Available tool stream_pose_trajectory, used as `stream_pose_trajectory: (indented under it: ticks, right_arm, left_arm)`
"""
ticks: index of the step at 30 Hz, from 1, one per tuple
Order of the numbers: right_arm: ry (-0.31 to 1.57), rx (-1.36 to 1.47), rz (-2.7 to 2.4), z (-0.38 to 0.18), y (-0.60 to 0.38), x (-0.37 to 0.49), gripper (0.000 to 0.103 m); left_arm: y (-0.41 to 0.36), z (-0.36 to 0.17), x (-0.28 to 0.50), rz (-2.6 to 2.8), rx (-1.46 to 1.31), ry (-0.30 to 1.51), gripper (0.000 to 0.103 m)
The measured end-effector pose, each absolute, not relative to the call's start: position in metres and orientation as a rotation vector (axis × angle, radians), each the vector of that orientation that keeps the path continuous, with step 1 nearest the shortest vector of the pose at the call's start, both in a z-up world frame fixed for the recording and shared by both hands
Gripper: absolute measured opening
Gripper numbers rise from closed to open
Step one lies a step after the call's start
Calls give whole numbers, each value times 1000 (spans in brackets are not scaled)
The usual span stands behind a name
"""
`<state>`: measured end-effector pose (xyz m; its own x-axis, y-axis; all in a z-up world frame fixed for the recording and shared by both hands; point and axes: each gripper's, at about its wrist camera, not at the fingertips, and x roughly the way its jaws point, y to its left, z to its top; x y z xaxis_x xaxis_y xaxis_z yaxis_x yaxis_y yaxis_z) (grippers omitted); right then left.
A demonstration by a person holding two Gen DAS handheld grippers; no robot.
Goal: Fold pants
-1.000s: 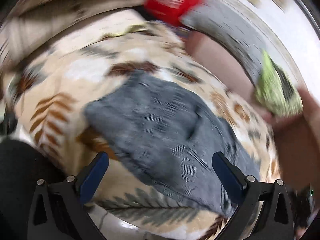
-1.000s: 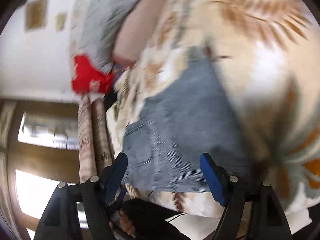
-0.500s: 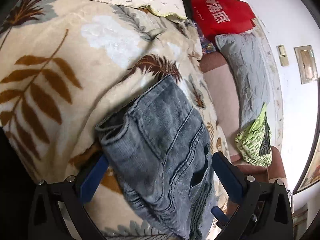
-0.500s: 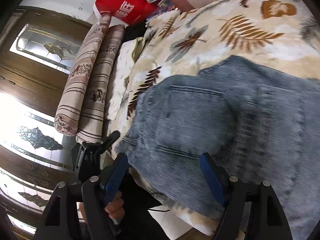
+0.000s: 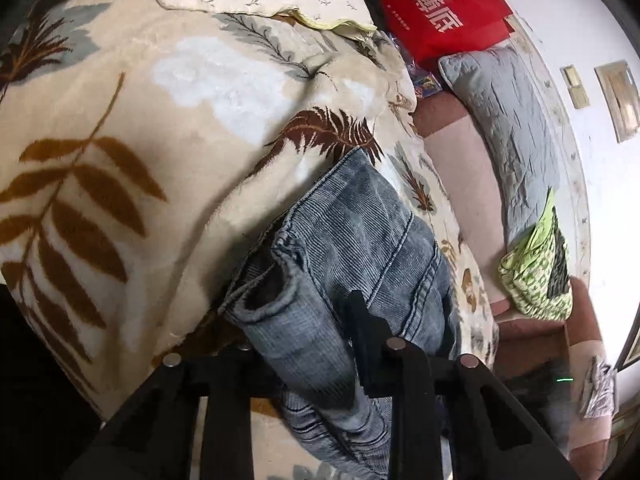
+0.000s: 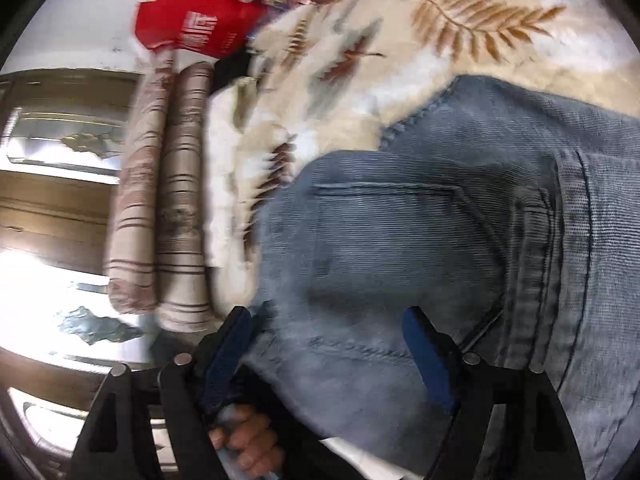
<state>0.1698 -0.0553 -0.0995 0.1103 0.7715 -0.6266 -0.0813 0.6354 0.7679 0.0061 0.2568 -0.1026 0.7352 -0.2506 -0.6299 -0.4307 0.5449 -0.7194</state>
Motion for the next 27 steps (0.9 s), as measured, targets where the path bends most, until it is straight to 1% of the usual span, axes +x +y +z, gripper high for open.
stream_pose_trajectory:
  ticks: [1, 3, 4, 5, 7, 9, 13, 18, 22, 27]
  right_arm:
    - [1363, 647, 701, -118, -51, 173, 84]
    - [1330, 680, 718, -105, -58, 168, 83]
    - [1332, 701, 728, -99, -63, 164, 83]
    - [1299, 725, 750, -90, -74, 157, 83]
    - [1231, 725, 749, -74, -98, 143, 83]
    - [1170, 745, 715, -66, -133, 126, 83]
    - [1106, 780, 599, -73, -198, 101, 83]
    - [1093, 921, 525, -104, -252, 84, 83]
    - [1029, 1047, 483, -112, -293, 73, 83]
    - [919, 1135, 449, -108, -332, 57, 83]
  left_arm:
    - [255, -102, 9, 113, -1018, 771, 39]
    - [249, -96, 12, 122, -965, 777, 38]
    - [247, -95, 11, 127, -948, 778, 22]
    - [245, -91, 12, 136, -921, 776, 16]
    - [240, -84, 11, 151, -869, 767, 12]
    - [230, -69, 11, 162, -812, 748, 11]
    - [204, -30, 10, 136, -682, 684, 11]
    - [122, 27, 9, 35, -390, 595, 10]
    - [50, 43, 5, -82, -214, 578, 10]
    - [-46, 30, 5, -243, -55, 621, 10]
